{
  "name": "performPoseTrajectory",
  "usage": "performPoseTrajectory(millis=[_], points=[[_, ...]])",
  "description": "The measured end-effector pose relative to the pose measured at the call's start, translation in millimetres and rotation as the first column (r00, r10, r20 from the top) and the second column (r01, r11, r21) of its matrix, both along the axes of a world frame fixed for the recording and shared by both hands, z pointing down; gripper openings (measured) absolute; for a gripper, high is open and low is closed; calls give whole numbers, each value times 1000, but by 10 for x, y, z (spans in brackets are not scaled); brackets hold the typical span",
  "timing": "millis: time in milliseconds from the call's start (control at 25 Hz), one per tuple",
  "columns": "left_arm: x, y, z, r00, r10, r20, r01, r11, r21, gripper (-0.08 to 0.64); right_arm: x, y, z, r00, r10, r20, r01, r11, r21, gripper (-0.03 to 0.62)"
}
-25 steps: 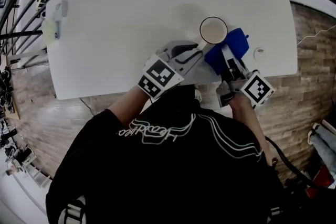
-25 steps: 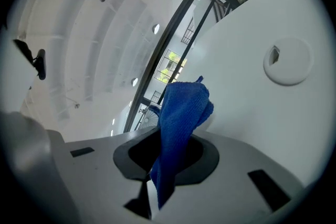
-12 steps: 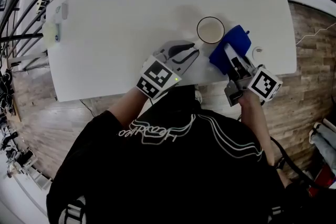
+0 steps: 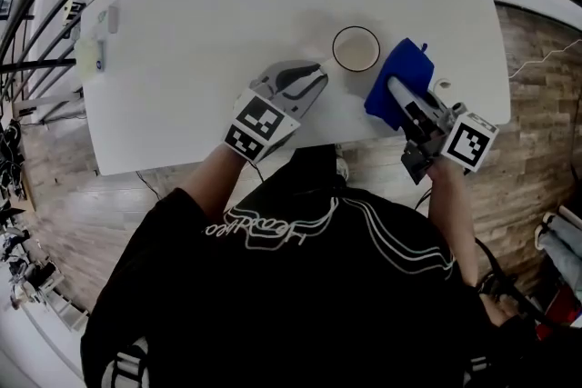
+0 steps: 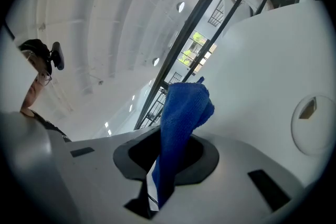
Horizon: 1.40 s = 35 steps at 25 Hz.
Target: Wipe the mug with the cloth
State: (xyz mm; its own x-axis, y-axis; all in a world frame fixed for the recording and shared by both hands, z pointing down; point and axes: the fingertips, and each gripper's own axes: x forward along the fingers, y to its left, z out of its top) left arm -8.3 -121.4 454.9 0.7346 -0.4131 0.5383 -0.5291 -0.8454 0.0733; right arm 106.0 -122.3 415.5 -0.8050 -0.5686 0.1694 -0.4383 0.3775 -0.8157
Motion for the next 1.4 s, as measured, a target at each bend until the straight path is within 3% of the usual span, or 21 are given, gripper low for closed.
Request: performPoseTrajectory(millis=[320, 840, 1400], points=[[-225, -242, -37, 997, -81, 10, 81, 997, 4, 74, -28, -71, -167, 998, 22, 62, -23, 1000, 20, 54], [-178, -333, -51, 998, -59, 24, 59, 998, 22, 74, -55, -289, -126, 981, 99, 168, -97, 995, -19, 54], [-218, -451, -47, 998, -70, 5, 70, 997, 23, 74, -174, -364, 161, 993, 78, 91, -71, 994, -81, 54]])
